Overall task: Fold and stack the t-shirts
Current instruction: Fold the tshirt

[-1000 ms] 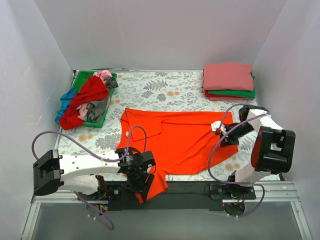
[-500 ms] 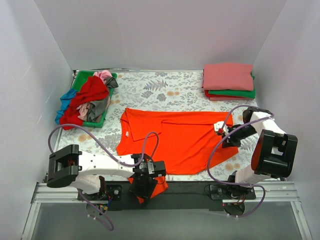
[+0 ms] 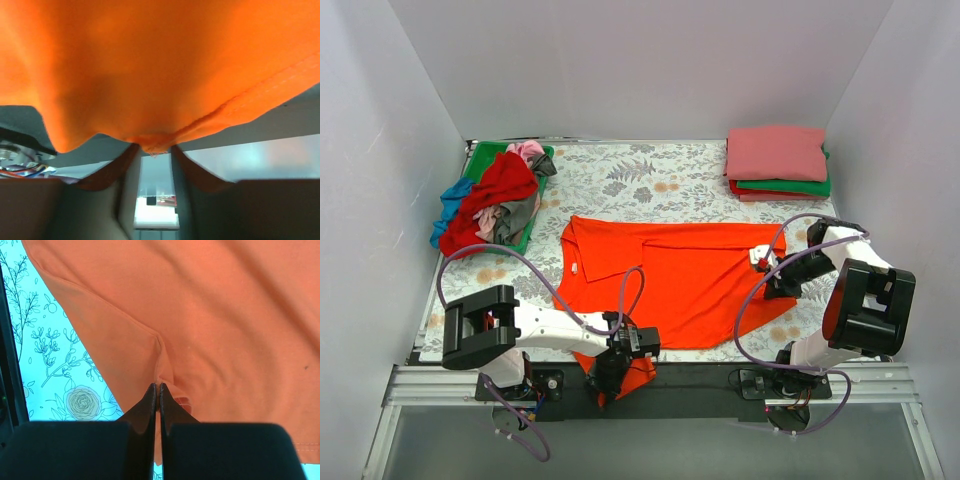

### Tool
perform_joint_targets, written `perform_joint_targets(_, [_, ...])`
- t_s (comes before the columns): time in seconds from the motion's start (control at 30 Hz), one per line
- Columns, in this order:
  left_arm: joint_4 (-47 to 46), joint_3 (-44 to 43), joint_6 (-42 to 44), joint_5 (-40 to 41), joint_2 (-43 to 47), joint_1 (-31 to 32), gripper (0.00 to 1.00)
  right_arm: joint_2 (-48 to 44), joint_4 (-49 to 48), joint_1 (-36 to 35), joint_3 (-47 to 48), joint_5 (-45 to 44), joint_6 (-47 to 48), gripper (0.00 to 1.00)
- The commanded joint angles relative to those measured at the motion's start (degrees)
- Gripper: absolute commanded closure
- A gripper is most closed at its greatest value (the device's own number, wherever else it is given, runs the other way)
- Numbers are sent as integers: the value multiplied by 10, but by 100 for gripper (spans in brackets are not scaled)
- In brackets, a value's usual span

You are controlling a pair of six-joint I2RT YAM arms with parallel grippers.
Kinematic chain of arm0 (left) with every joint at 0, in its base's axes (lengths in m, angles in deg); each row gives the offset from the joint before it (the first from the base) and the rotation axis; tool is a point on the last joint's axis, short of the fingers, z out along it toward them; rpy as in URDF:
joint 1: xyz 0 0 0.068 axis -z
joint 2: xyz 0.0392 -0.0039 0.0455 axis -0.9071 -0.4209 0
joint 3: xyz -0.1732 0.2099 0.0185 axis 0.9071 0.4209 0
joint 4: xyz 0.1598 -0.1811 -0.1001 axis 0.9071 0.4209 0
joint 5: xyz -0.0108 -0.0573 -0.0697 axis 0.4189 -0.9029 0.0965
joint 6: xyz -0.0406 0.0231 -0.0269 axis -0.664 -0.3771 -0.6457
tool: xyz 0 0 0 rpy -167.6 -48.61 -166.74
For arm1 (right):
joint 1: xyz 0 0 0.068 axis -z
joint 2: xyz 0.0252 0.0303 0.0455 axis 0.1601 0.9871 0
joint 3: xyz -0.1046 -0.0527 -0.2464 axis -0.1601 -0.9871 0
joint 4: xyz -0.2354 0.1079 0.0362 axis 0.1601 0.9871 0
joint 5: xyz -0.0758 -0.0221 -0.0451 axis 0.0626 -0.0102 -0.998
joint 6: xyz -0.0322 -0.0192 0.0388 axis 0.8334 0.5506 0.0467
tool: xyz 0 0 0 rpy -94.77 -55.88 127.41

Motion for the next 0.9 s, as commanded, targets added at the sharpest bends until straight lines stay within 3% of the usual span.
perform_joint_targets(0.0, [-8,9,2,15,10,3,76,-18,7,7,-3,19,5,99])
perform_joint_targets(0.23, [-20,17,4,-4,17,3,100,-40,9,14,-5,18,0,99])
perform_joint_targets(0.6, [-26,-11,0,-31,88,-14,100,-82,11,55,-4,-8,-29,99])
perform_joint_targets(0.87, [-28,-33,42,-49,173,-125,100,-97,10,85,-17,0,-31,99])
